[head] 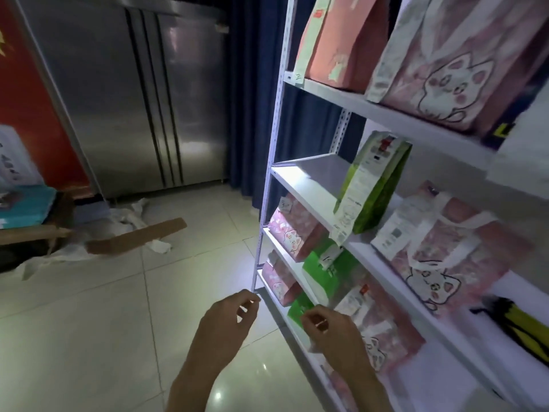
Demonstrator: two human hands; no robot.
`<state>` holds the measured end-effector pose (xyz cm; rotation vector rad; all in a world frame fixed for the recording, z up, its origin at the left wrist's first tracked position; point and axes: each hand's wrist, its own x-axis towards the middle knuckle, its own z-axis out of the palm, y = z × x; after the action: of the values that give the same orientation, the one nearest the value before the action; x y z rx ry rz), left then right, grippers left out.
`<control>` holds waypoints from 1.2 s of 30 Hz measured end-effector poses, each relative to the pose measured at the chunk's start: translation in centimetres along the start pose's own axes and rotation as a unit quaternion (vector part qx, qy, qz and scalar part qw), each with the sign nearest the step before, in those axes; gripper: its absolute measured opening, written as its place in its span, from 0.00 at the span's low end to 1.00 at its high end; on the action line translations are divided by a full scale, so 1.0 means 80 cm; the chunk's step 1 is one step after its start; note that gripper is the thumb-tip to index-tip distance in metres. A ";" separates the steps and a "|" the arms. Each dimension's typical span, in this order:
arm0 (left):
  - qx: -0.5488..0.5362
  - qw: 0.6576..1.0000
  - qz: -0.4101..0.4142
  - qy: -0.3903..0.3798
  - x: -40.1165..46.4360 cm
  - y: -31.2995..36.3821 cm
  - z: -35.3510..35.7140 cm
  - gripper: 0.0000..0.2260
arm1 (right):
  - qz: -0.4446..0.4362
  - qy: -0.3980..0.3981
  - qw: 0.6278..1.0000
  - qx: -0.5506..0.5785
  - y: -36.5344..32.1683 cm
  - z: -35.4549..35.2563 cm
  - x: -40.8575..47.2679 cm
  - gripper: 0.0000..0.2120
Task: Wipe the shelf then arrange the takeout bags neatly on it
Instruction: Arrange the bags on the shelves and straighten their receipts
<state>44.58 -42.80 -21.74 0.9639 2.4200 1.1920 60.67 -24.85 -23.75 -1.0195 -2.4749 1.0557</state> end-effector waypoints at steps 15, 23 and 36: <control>-0.008 0.985 0.089 -0.145 0.173 -0.027 -0.013 0.06 | 0.103 0.099 0.990 -0.010 -0.034 0.039 0.076 0.03; 0.098 0.953 0.211 -0.192 0.302 0.025 0.010 0.07 | 0.141 0.163 0.976 0.035 -0.028 0.027 0.176 0.08; 0.083 0.911 0.327 -0.239 0.433 0.079 0.097 0.07 | 0.261 0.268 0.926 -0.056 0.001 -0.028 0.220 0.06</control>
<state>25.70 -12.13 -20.14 1.9594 1.8649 0.7745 49.16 -11.38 -22.77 -1.7886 -1.8720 0.6291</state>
